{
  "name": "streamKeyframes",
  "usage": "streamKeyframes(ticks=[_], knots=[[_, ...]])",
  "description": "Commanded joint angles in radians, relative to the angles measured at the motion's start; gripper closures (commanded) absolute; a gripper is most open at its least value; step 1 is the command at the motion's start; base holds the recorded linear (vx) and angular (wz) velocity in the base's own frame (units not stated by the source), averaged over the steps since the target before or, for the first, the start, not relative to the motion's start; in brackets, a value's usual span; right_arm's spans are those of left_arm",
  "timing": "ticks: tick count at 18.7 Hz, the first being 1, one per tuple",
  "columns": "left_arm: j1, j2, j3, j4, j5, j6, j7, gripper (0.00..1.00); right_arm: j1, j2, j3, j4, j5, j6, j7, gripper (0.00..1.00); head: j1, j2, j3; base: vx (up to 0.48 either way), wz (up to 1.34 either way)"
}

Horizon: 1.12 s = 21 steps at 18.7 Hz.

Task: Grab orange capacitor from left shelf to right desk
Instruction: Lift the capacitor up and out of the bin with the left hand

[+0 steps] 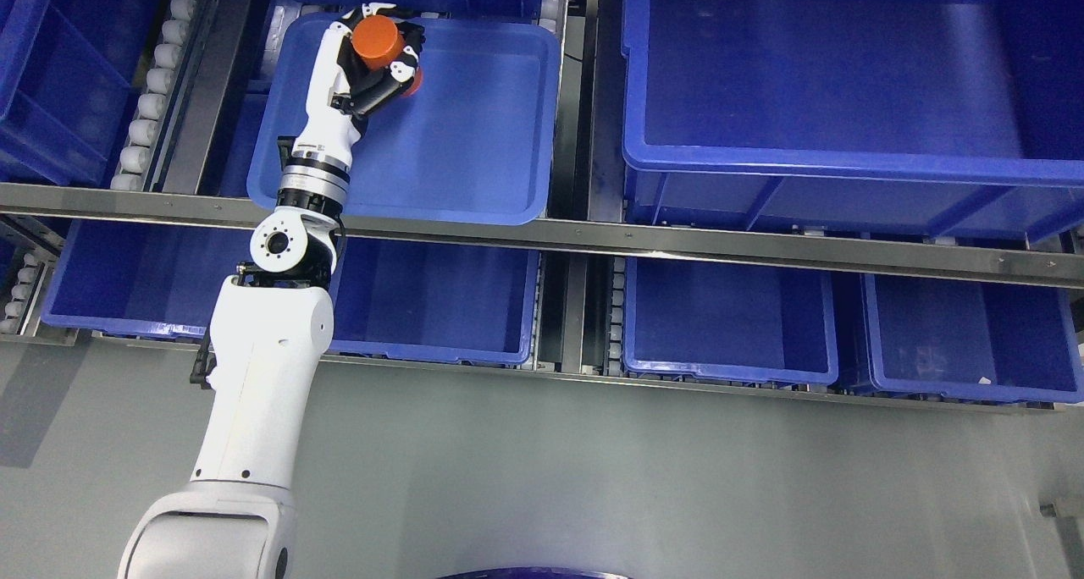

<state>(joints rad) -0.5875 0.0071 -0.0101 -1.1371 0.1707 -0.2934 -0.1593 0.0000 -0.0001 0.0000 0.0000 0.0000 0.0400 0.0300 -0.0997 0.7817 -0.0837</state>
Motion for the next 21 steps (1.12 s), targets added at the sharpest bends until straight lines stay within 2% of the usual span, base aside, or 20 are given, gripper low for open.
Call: streamKeyframes(ticks=[1,3,5,10,14,21], knots=[[0.014,0.010,0.001,-0.255,0.030,-0.093,0.004,0.98,0.034,-0.017,-0.012,-0.023,0.000,0.000,0.001,0.00,0.0000,0.000,0.000,0.000,0.00],[0.031,0.010,0.002,-0.321,0.030,-0.147,0.006,0.99,0.034,-0.017,-0.011,-0.023,0.000,0.000,0.001,0.00,0.0000,0.000,0.000,0.000,0.00],[0.057,0.010,0.001,-0.383,0.030,-0.148,0.006,0.99,0.034,-0.017,-0.012,-0.023,0.000,0.000,0.001,0.00,0.0000,0.000,0.000,0.000,0.00],[0.103,0.010,0.008,-0.435,0.030,-0.139,0.009,0.99,0.034,-0.017,-0.011,-0.023,0.000,0.000,0.001,0.00,0.0000,0.000,0.000,0.000,0.00],[0.138,0.010,0.061,-0.515,0.032,-0.004,0.064,0.98,0.034,-0.017,-0.012,-0.023,0.000,0.000,0.001,0.00,0.0000,0.000,0.000,-0.004,0.00],[0.169,0.010,0.067,-0.515,0.032,0.011,0.063,0.98,0.034,-0.017,-0.012,-0.023,0.000,0.000,0.001,0.00,0.0000,0.000,0.000,-0.069,-0.01]])
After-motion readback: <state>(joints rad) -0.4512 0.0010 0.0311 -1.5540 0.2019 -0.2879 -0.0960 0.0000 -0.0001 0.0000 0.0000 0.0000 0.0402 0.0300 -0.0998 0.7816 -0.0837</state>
